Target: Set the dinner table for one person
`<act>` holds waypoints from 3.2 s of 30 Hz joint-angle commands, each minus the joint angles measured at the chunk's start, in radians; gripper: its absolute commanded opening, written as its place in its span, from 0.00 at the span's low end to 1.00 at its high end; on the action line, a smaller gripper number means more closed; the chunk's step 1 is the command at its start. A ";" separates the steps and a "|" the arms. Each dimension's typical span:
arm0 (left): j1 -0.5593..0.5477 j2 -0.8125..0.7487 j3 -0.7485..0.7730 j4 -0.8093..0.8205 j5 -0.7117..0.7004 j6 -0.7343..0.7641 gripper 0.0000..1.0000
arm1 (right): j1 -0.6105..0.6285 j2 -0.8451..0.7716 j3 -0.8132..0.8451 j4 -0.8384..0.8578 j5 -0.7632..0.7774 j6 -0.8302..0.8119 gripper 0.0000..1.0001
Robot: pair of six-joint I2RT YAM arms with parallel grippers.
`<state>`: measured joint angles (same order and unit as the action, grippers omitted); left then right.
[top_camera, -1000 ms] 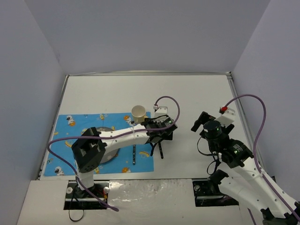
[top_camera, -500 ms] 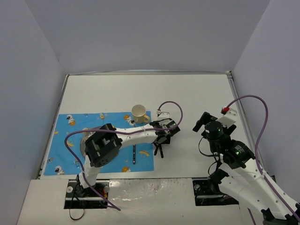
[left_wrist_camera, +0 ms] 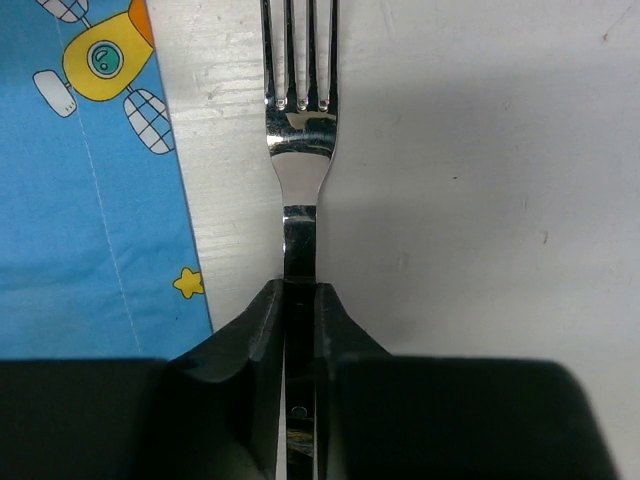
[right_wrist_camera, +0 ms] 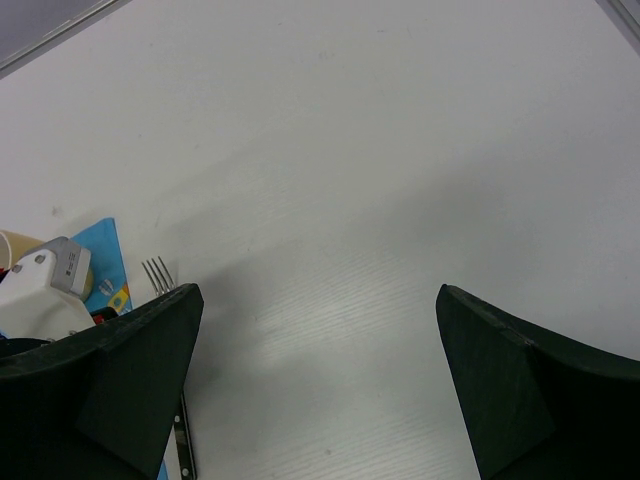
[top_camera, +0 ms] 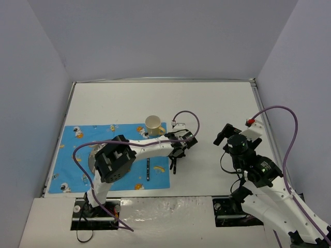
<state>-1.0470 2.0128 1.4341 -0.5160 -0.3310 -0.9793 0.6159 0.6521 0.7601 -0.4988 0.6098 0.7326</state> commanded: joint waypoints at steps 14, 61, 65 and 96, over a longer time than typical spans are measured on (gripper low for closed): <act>0.098 -0.657 -0.186 -0.072 -0.172 0.400 0.00 | -0.001 0.002 0.051 0.083 -0.010 -0.157 1.00; 1.512 -0.682 -0.594 0.170 0.528 1.401 0.00 | -0.001 0.055 -0.010 0.340 -0.450 -0.389 1.00; 1.517 -0.667 -0.587 0.114 0.535 1.412 0.00 | -0.001 0.059 -0.015 0.341 -0.446 -0.392 1.00; 1.556 -0.657 -0.631 0.053 0.414 1.417 0.01 | 0.009 0.041 -0.029 0.339 -0.436 -0.400 1.00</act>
<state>0.5018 1.3415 0.7734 -0.4713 0.1019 0.4164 0.6167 0.6998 0.7273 -0.2275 0.1669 0.3454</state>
